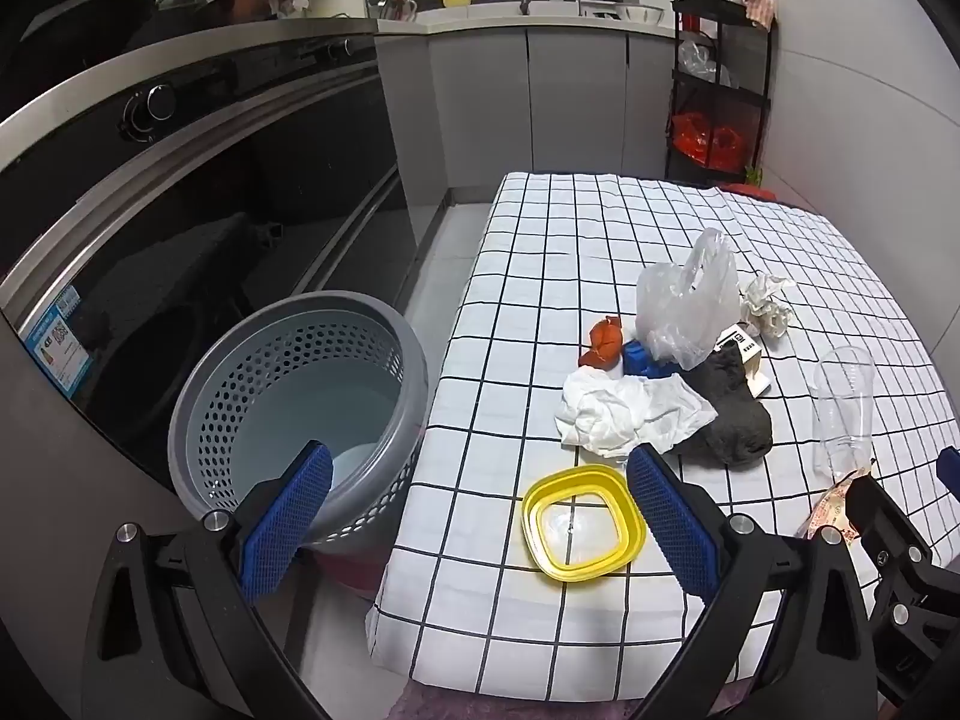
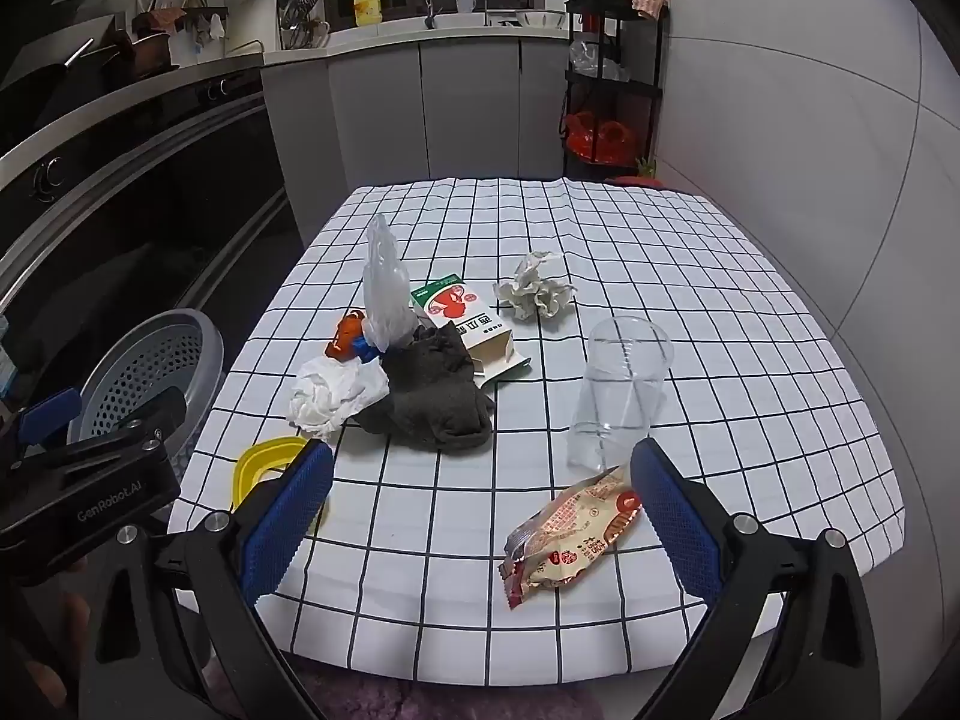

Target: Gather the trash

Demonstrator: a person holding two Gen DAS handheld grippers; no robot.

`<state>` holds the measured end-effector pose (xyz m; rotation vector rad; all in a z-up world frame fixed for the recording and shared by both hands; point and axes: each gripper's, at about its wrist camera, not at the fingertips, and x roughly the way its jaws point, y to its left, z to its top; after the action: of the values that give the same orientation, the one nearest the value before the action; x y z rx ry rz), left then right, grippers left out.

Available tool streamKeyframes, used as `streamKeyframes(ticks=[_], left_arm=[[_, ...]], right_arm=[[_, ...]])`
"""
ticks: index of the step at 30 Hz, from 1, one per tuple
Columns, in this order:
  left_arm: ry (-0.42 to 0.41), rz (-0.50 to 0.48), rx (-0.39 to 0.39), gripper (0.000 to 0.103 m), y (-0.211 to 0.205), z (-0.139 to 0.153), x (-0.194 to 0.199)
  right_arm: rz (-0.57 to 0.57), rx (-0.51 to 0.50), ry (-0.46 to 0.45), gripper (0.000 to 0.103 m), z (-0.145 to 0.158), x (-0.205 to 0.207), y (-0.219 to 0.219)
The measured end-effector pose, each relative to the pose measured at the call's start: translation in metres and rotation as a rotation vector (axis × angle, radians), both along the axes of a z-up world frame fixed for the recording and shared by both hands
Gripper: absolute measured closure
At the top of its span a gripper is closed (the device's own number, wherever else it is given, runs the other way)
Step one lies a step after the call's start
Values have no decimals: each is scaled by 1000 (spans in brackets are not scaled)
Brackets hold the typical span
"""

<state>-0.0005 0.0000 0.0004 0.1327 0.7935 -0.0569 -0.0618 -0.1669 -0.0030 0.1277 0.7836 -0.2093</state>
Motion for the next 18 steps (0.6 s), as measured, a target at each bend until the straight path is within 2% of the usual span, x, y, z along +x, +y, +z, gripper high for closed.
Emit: streamKeyframes(ticks=[8, 15, 18], left_arm=[[7, -1, 0, 6, 1, -1, 5], [11, 11, 1, 6, -2, 14, 12], [-16, 6, 0, 6, 3, 9, -3]], right_arm=[[-3, -7, 1, 8, 2, -2, 5], [2, -10, -14, 8, 7, -6, 4], [3, -17, -12, 8, 10, -5, 5]])
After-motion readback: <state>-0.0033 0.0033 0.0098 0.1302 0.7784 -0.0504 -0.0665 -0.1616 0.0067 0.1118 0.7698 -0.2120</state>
